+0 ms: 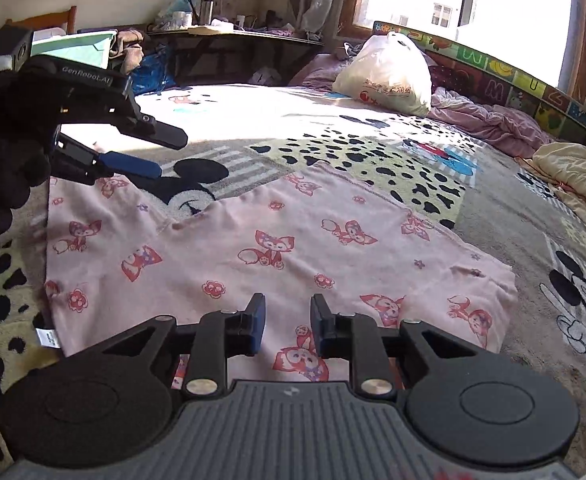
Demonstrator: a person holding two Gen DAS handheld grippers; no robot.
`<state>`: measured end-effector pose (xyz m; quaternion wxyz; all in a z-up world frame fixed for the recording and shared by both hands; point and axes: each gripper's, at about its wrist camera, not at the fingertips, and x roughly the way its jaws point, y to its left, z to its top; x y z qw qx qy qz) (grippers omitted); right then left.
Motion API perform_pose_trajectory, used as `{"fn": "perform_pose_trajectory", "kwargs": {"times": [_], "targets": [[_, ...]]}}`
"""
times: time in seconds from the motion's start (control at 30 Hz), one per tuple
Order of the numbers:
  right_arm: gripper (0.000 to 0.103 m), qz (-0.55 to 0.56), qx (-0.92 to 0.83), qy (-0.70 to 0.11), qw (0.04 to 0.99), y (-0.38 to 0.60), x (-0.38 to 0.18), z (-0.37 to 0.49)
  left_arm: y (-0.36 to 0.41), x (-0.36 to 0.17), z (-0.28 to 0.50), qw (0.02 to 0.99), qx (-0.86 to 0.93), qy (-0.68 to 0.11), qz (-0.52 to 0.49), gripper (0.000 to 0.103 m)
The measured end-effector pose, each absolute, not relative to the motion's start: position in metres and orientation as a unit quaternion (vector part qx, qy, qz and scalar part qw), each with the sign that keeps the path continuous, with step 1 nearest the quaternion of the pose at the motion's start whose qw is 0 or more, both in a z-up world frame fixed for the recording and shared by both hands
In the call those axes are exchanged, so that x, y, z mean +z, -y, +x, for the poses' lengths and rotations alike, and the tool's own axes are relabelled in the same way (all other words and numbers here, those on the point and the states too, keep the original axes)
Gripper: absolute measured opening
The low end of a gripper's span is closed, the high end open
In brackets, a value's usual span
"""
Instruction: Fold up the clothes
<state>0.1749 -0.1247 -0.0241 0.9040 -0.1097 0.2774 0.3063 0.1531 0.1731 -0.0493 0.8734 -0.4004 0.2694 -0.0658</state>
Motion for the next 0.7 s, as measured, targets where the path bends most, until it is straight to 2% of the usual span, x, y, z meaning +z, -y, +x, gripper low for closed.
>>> {"fn": "perform_pose_trajectory", "kwargs": {"times": [0.13,0.27,0.37,0.43,0.57,0.63,0.7], "targets": [[0.039,0.037,0.233,-0.303,0.923,0.194,-0.018,0.227,-0.171,-0.052,0.156,0.872,-0.067,-0.276,-0.399,0.047],[0.042,0.156,0.165,-0.328,0.917,0.252,-0.04,0.28,-0.168,-0.057,0.16,0.87,-0.071,-0.286,-0.395,0.047],[0.055,0.209,0.15,-0.335,0.907,0.266,-0.059,0.304,-0.166,-0.061,0.163,0.869,-0.073,-0.293,-0.393,0.047],[0.055,0.221,0.151,-0.341,0.901,0.266,-0.069,0.314,-0.164,-0.063,0.165,0.868,-0.074,-0.297,-0.391,0.047],[0.045,0.246,0.151,-0.354,0.89,0.267,-0.087,0.333,-0.165,-0.065,0.165,0.865,-0.078,-0.301,-0.394,0.048],[0.036,0.266,0.153,-0.35,0.885,0.273,-0.093,0.334,-0.166,-0.066,0.165,0.862,-0.08,-0.303,-0.398,0.049],[0.014,0.278,0.156,-0.335,0.887,0.277,-0.091,0.328,-0.166,-0.067,0.166,0.859,-0.079,-0.305,-0.403,0.049]]}}
